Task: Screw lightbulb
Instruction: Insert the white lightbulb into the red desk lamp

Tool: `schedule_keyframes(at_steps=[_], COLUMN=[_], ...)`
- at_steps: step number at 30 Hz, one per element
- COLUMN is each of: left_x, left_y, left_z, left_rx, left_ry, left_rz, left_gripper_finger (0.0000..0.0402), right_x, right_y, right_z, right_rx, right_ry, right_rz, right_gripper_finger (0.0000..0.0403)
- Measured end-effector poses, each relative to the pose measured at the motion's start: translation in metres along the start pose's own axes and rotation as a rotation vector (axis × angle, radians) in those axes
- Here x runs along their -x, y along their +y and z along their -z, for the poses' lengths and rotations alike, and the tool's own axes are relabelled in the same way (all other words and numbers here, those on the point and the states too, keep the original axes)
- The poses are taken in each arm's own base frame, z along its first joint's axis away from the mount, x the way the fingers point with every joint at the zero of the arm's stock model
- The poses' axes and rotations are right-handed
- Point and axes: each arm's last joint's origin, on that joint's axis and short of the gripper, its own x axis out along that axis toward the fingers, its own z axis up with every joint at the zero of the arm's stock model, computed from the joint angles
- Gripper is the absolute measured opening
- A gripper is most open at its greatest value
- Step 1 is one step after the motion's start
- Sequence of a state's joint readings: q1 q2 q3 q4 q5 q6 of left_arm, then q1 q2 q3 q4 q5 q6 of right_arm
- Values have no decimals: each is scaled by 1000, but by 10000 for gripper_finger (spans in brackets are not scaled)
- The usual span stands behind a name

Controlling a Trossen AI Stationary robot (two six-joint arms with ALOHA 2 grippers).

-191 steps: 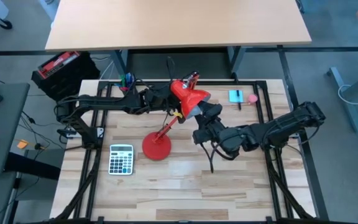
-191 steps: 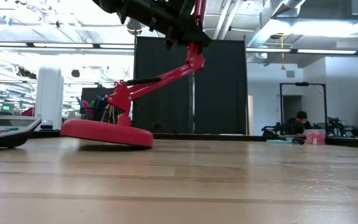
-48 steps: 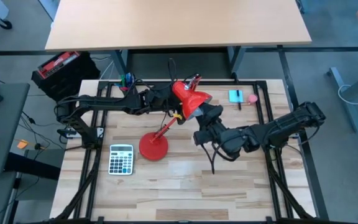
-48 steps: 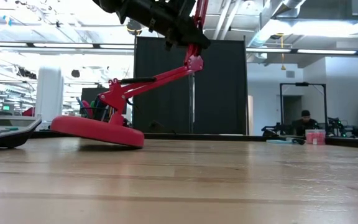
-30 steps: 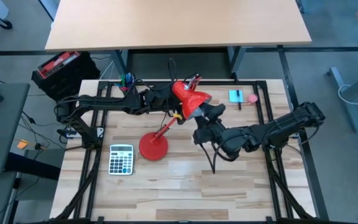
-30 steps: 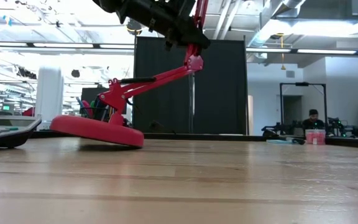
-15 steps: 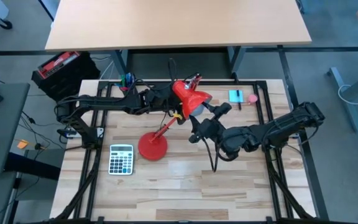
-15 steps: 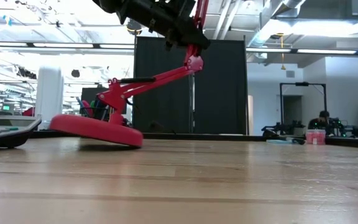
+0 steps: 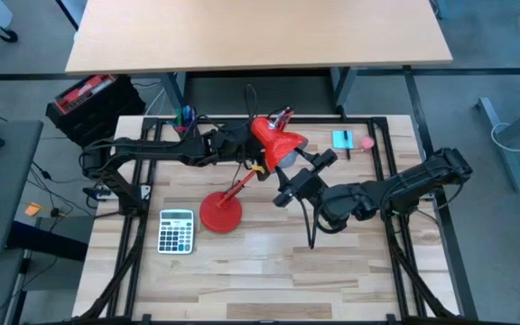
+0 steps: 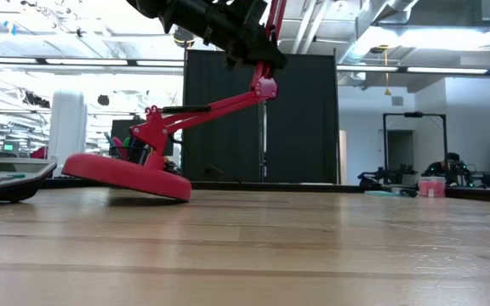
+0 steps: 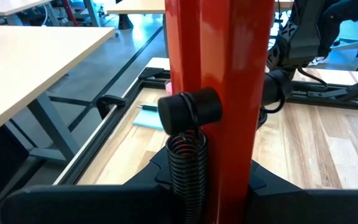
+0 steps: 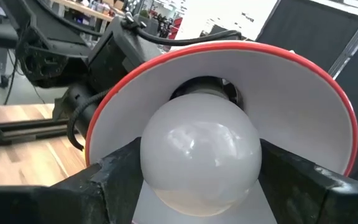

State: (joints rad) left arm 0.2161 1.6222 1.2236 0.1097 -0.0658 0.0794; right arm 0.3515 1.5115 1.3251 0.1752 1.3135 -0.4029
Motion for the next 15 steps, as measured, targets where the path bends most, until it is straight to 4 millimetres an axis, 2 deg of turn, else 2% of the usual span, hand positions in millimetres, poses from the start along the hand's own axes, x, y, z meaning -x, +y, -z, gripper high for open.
schedule_keyframes(at_steps=[15], left_x=[0], left_y=[-1], left_z=[0], left_rx=[-6], left_ry=[-1], left_rz=[3], left_gripper_finger=[59], right_x=[10], right_y=[0], right_z=[-5], right_rx=[204], right_ry=[-17], right_rz=[-7], right_gripper_finger=[395])
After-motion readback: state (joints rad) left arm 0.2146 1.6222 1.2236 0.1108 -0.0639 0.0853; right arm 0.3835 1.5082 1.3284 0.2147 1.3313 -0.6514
